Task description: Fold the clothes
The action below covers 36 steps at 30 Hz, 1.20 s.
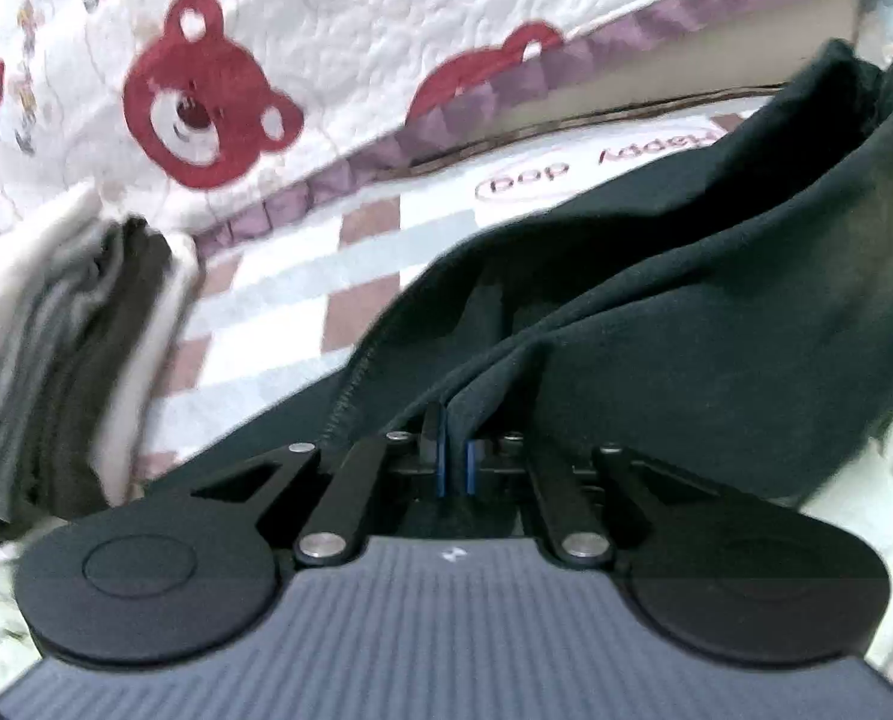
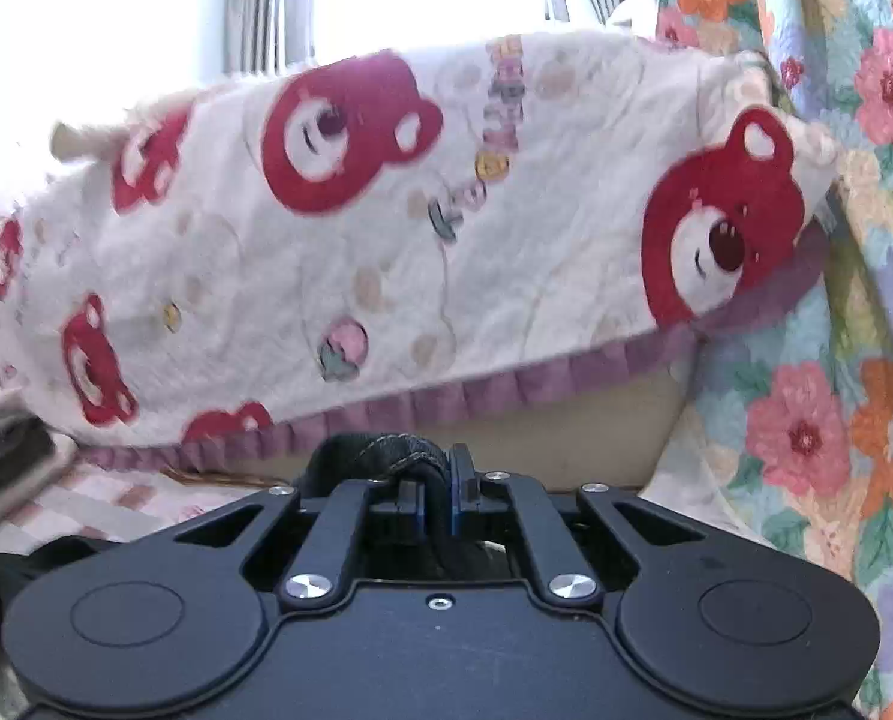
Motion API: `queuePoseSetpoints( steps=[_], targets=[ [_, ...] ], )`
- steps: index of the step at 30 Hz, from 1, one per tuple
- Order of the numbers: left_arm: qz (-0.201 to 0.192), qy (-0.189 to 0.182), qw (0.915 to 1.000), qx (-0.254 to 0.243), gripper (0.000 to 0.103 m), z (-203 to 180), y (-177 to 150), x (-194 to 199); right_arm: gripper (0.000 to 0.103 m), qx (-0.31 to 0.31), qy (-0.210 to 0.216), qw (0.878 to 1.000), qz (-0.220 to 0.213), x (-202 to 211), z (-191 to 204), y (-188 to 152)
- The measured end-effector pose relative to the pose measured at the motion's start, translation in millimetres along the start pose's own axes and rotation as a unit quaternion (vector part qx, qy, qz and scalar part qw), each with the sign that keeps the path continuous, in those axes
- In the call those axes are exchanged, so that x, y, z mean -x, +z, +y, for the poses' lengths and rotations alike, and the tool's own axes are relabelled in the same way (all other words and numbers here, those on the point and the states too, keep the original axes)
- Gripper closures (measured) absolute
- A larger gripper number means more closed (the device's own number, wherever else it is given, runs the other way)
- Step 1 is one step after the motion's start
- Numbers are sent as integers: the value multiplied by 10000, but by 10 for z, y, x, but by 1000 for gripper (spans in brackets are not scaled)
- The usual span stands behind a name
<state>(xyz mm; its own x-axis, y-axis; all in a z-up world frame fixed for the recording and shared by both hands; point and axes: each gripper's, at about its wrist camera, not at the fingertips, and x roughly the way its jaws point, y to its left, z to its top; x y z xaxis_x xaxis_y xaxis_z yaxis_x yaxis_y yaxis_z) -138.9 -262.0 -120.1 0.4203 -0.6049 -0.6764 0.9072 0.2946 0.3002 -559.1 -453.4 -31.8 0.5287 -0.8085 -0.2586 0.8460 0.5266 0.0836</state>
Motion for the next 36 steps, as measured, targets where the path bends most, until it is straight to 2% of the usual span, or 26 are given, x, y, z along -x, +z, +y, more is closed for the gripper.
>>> queuePoseSetpoints(
  steps=[3, 8, 12, 15, 18, 22, 25, 27, 29, 31, 34, 36],
  targets=[
    [-197, 26, 9997, 156, 97, 41, -10, 209, 96, 128, 15, 9998, -152, 255, -72, 119],
    [-400, -4, 9961, 782, 97, 152, 9, 429, 97, 252, -29, 9993, -262, 664, -186, 205],
    [-189, -219, 9931, 1135, 98, 196, 52, 609, 97, 209, 28, 9994, -285, 1040, -174, 219],
    [-335, -289, 9940, 997, 98, 208, 63, 836, 97, -12, 120, 9994, -328, 1325, -202, 238],
    [-423, -338, 9924, 1104, 98, 319, 85, 1128, 97, -267, 217, 9990, -301, 1625, -276, 289],
    [-507, -213, 9940, 948, 98, 428, 171, 1623, 96, -477, 554, 9973, -22, 2053, -340, 449],
    [-634, -121, 9942, 862, 98, 529, 269, 1988, 96, -402, 861, 9954, 140, 2374, -337, 623],
    [-536, -246, 9929, 1029, 98, 613, 350, 2076, 96, -483, 1026, 9933, 240, 2483, -403, 721],
    [-352, -353, 9930, 1067, 98, 622, 398, 1971, 96, -575, 1179, 9904, 434, 2449, -505, 715],
    [-204, -401, 9945, 945, 98, 537, 409, 1723, 96, -673, 1128, 9887, 719, 2268, -593, 601],
    [31, -479, 9970, 613, 98, 349, 492, 1262, 96, -913, 964, 9848, 1122, 1818, -715, 315],
    [247, -566, 9978, 248, 98, 194, 653, 901, 96, -809, 822, 9847, 1304, 1451, -781, 201]
  ],
)
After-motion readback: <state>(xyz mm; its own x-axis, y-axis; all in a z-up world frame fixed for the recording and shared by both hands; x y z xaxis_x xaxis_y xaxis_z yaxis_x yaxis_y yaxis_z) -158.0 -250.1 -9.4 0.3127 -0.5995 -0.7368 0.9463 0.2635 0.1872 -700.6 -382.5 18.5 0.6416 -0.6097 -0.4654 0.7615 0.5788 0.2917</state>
